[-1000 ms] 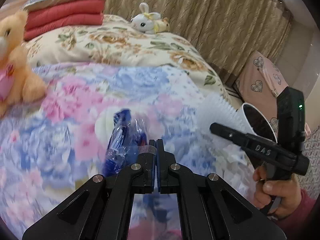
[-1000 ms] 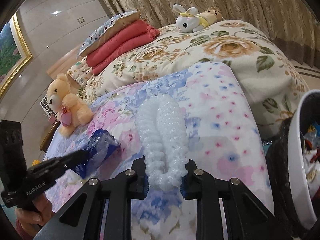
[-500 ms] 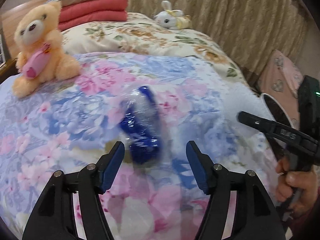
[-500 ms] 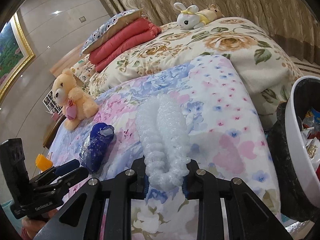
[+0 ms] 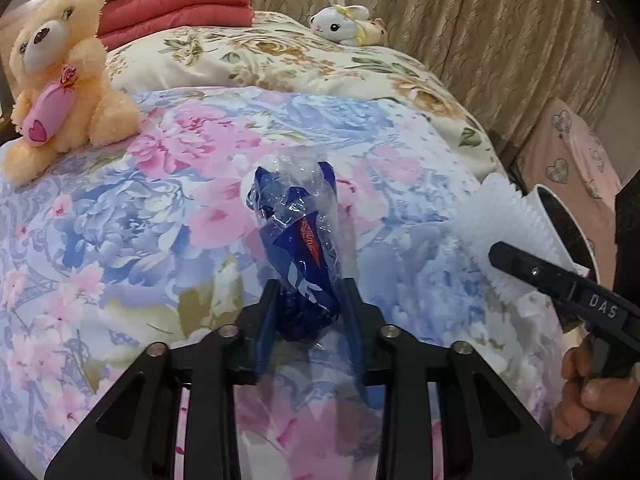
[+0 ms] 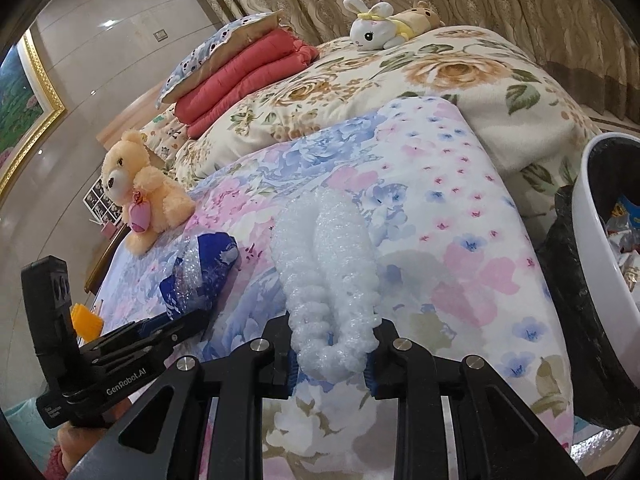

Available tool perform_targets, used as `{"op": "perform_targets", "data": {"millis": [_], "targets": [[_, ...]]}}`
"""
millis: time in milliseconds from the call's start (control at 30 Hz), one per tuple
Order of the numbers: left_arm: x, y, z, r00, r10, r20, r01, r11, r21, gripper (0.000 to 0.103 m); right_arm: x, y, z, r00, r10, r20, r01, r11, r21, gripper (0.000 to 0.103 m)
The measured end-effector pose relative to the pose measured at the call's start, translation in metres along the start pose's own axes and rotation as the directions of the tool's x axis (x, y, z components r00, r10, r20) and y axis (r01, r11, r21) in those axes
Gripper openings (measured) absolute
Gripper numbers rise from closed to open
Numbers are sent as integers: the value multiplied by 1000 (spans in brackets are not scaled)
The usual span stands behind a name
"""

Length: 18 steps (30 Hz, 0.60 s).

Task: Collect trash
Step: 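Lift the blue packet and white foam sleeve and carry them over the bin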

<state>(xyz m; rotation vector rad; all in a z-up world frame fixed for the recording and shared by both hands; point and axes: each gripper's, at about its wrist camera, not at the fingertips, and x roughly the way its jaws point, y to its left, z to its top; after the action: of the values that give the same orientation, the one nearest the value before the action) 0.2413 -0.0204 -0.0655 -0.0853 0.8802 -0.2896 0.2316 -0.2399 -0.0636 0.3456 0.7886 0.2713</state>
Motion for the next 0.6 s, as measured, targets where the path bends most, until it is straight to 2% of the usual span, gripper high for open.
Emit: {"op": "perform_targets", "data": {"millis": [200,600], "targets": [[-7,-14,-5,999,-34,8,34,999,1,22,-11,-5,-7,1000,1,9,-1,1000,14,26],[-24,-69,-13,995,-101,20,99,991,95,22,-50,-22,-20,998,-26,49,24,999,45,26]]}}
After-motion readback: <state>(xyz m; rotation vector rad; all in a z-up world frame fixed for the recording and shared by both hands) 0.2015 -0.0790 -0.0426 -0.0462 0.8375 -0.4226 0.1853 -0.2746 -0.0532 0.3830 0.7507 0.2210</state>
